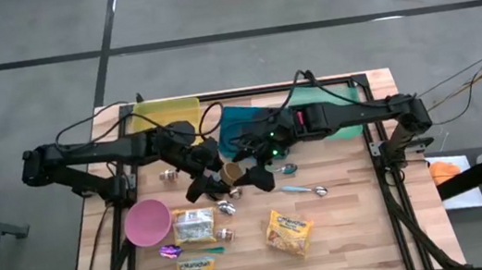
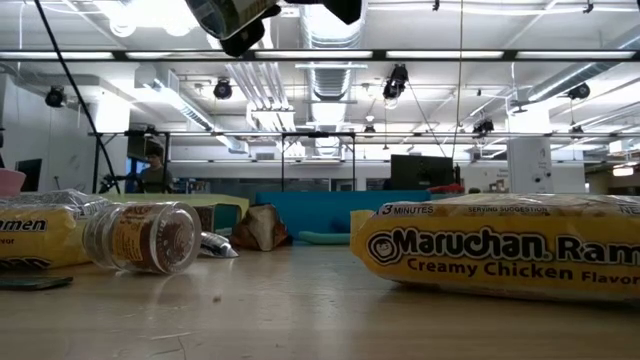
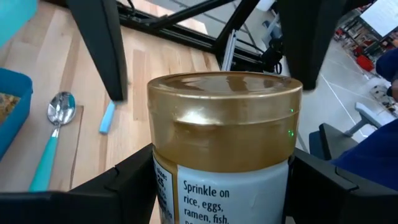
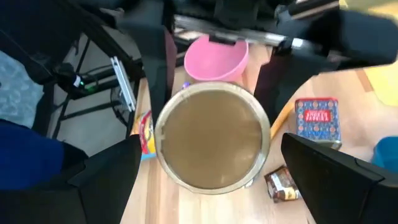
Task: Pick & Place Food Item
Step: Put the golden seasoning bottle into the light green bin
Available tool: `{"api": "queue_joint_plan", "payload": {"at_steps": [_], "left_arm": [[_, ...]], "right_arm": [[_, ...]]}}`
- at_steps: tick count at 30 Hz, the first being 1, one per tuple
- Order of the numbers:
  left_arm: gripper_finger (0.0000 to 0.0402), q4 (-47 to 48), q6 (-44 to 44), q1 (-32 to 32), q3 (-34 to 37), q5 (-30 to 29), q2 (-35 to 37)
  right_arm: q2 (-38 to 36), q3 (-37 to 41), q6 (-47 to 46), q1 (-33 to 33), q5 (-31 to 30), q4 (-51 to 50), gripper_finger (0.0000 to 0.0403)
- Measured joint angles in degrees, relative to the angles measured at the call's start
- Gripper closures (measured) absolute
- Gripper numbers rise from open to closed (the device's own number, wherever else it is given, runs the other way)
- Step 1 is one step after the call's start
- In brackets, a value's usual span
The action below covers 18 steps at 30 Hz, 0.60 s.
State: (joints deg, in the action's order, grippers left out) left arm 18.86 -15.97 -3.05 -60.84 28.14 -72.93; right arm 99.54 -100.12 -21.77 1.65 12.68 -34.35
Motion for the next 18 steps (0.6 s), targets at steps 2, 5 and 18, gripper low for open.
{"api": "queue_joint_plan", "payload": {"at_steps": [2,5,18], "left_arm": [[0.0120,0.10,0.02,0.00,-0.02,0.00,0.00],[0.0120,-0.04,0.02,0.00,0.00,-0.02,0.00],[0.0120,-2.00,0.37,0.00,0.00,0.04,-0.04]], "right_arm": [[0.06,-0.02,0.49,-0.05,-0.03,0.98,0.0021],[0.21,-0.02,0.80,-0.08,-0.10,1.33,0.0021],[2.54,0.00,0.14,0.00,1.58,4.51,0.0021]]}}
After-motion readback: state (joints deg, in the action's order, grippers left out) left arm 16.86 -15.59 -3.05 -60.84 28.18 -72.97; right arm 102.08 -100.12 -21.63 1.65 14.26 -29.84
